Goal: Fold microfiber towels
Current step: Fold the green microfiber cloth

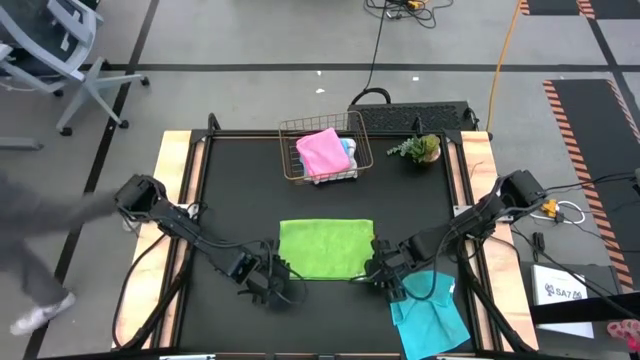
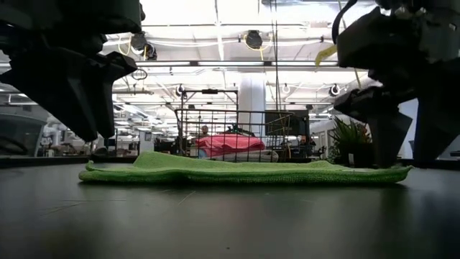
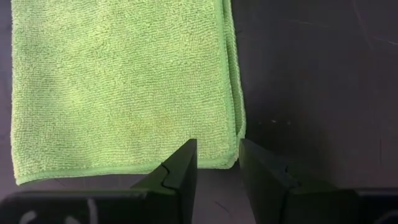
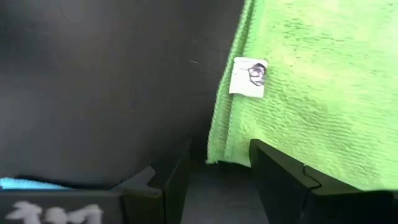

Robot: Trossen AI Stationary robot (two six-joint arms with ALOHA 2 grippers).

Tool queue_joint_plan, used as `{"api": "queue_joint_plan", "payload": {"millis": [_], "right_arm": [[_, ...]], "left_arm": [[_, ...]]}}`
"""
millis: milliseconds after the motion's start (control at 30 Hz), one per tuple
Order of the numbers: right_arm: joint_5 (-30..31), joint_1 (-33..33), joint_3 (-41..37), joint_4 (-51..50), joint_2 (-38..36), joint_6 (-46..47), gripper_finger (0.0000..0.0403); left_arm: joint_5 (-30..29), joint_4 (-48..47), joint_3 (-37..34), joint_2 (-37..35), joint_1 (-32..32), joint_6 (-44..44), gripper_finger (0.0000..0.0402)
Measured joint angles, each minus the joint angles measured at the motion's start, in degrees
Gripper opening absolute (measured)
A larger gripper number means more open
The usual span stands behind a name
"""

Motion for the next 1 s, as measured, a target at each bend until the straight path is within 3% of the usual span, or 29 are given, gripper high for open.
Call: {"api": "queue_joint_plan", "payload": {"millis": [567, 1000], "right_arm": [[-0.08, 0.13, 0.0, 1.87, 2.08, 2.1, 0.0161], [4.45, 0.55, -0.04, 1.71, 2.08, 3.51, 0.0159]], "left_arm": [[1.93, 3.17, -0.02, 5.16, -0.46, -0.71, 0.0122], [1.09, 3.37, 0.2, 8.28, -1.36, -1.88, 0.0122]]}}
